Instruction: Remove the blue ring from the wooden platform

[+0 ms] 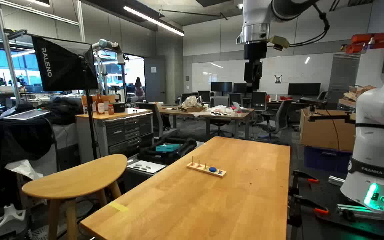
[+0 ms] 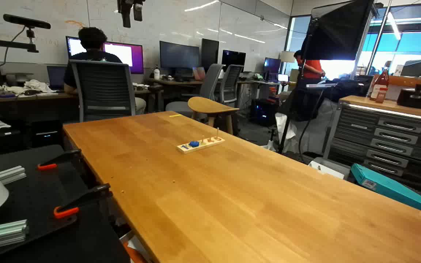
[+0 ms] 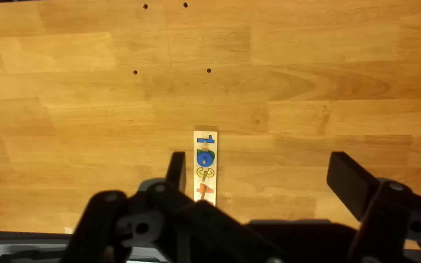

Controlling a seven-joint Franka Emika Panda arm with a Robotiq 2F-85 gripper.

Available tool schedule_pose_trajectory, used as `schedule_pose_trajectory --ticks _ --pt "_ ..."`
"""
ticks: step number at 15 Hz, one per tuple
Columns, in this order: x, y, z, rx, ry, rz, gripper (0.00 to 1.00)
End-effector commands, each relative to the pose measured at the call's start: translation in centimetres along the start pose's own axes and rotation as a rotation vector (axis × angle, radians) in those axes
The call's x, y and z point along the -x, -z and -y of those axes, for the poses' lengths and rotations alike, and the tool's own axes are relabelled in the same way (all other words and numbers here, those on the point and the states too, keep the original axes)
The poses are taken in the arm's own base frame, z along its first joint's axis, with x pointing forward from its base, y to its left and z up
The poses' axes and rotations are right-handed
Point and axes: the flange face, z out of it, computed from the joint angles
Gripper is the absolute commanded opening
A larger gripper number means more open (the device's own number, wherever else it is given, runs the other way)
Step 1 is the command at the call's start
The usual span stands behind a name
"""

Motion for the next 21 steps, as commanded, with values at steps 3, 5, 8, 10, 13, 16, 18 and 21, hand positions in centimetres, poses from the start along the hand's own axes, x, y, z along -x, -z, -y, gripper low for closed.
schedule_pose_trajectory --ticks 3,5,8,10,13,16,18,21 --pt "0.0 0.5 0.0 -0.003 0.0 -0.01 1.0" --pt "0.0 0.6 0.0 -0.003 -0.001 -0.011 1.0" --pt "-2.6 -0.9 -0.1 0.014 -0.008 0.014 1.0" --pt "-5.6 -2.7 -1.2 0.02 -0.018 0.05 1.0" --pt "-10.0 -6.6 -3.4 0.029 -0.045 0.091 1.0" --pt "-14.8 -11.6 -6.1 0.031 -0.08 0.136 1.0" --pt "-17.2 -15.1 -7.1 0.022 -0.097 0.167 1.0" --pt "-19.6 -20.6 -7.6 0.02 -0.096 0.193 1.0"
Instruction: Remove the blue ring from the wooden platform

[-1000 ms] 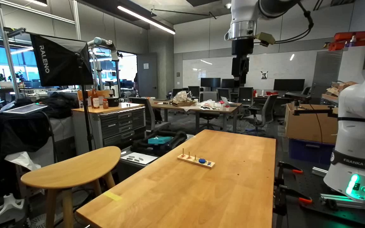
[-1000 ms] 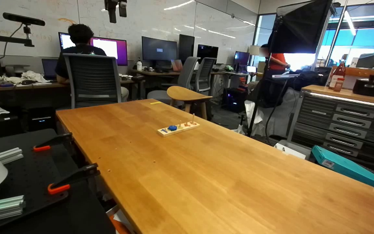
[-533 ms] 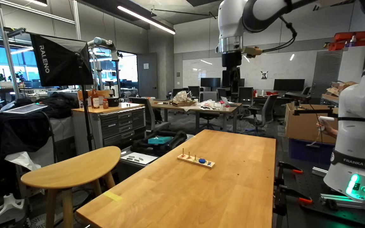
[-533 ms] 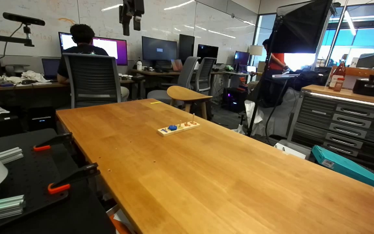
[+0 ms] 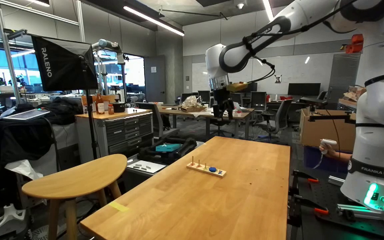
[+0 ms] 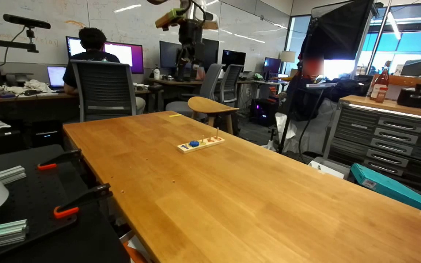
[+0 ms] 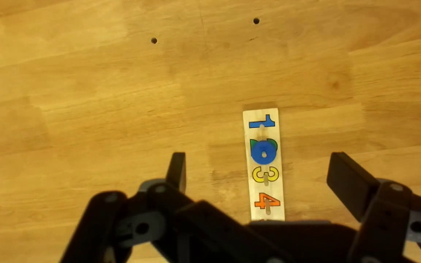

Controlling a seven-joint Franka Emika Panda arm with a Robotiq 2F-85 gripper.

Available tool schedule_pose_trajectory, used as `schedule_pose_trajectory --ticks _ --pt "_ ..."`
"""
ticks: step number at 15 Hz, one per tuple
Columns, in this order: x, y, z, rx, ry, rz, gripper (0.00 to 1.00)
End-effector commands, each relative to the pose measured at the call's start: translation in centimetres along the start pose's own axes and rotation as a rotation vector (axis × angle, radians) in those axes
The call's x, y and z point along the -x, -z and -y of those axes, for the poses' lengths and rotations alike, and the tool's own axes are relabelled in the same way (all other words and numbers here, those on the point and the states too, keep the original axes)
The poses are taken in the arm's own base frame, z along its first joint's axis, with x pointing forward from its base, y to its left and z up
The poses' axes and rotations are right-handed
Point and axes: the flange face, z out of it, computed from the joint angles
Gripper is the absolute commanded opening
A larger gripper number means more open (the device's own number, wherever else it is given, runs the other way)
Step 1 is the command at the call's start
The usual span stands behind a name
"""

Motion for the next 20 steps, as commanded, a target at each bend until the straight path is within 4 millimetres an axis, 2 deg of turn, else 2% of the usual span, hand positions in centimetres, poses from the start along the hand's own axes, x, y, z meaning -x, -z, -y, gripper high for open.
schedule_pose_trajectory --ticks 1,3,7,13,20 --pt "-4.4 -4.3 0.5 0.012 0.018 0.008 1.0" --pt "-5.5 -7.5 1.3 0.011 0.029 0.019 1.0" --pt "-6.2 -11.8 3.1 0.0 0.07 -0.004 1.0" --pt "-6.8 -16.0 4.7 0.003 0.107 -0.049 1.0" --pt "-7.9 -20.2 4.5 -0.001 0.093 -0.073 1.0"
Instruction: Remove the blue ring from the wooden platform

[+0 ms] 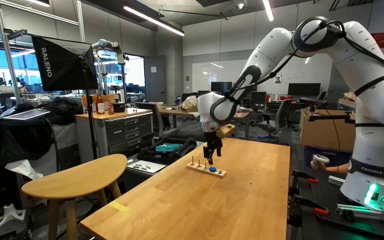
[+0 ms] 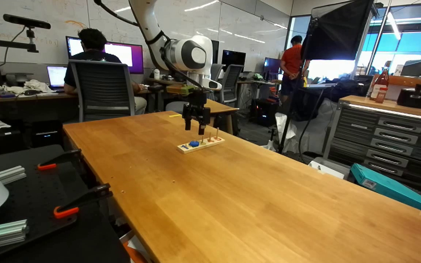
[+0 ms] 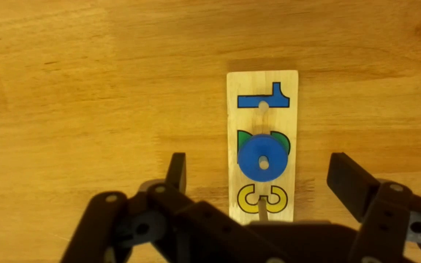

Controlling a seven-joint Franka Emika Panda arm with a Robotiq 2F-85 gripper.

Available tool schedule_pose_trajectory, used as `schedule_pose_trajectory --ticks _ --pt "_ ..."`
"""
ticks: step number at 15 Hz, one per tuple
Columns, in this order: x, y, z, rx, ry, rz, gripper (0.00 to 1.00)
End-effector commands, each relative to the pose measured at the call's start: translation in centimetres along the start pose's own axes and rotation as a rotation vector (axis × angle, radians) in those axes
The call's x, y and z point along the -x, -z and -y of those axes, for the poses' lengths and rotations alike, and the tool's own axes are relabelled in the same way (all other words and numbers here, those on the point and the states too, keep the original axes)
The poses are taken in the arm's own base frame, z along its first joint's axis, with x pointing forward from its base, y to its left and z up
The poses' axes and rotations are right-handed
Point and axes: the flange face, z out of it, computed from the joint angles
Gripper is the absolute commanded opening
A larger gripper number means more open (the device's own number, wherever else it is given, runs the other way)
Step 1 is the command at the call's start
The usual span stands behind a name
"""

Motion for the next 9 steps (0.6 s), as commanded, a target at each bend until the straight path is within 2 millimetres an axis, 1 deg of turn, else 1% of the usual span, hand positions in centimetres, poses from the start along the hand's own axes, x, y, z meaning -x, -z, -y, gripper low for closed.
schedule_pose_trajectory --ticks 1,5,9 --pt "-0.9 -2.1 -0.2 0.018 0.01 -0.026 1.0" --pt "-0.9 -3.9 -0.2 0.02 0.013 -0.03 1.0" --pt "-1.1 -4.6 0.7 0.004 0.02 -0.056 1.0"
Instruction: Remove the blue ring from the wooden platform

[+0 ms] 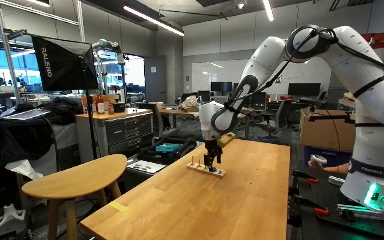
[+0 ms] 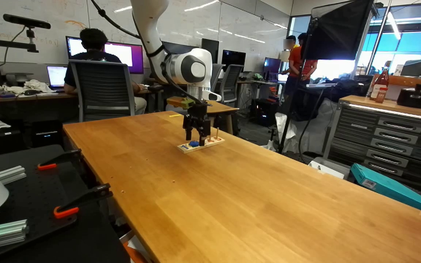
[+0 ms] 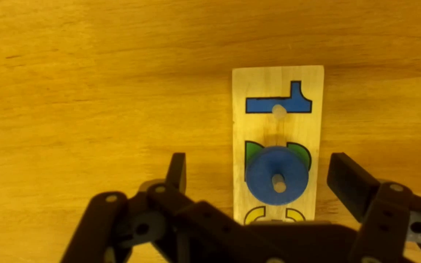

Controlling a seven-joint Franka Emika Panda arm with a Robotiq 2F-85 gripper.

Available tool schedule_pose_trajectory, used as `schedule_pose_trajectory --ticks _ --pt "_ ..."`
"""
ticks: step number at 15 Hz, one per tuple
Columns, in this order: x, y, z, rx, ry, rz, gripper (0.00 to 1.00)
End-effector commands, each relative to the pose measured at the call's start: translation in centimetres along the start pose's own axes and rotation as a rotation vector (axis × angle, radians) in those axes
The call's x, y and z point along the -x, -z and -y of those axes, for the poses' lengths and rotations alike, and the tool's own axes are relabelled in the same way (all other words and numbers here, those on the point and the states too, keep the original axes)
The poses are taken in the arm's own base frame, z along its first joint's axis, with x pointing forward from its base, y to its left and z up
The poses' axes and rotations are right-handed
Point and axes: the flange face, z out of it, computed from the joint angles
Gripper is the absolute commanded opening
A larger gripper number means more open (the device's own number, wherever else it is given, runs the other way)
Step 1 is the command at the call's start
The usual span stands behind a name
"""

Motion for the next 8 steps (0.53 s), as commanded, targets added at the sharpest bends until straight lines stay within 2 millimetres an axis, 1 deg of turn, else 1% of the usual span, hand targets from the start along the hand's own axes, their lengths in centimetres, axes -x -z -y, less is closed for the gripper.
schedule_pose_trajectory --ticks 1,4,5,6,8 --pt "-0.8 -0.5 1.0 0.003 0.023 -0.044 1.0" --pt "-1.0 0.0 1.8 -0.005 0.037 -0.062 1.0" --pt "-1.1 0.1 2.0 -0.007 0.04 -0.068 0.8" --pt "-1.1 0.2 2.1 -0.008 0.045 -0.072 0.74" --pt "-1.2 0.3 2.2 -0.01 0.042 -0.071 0.58"
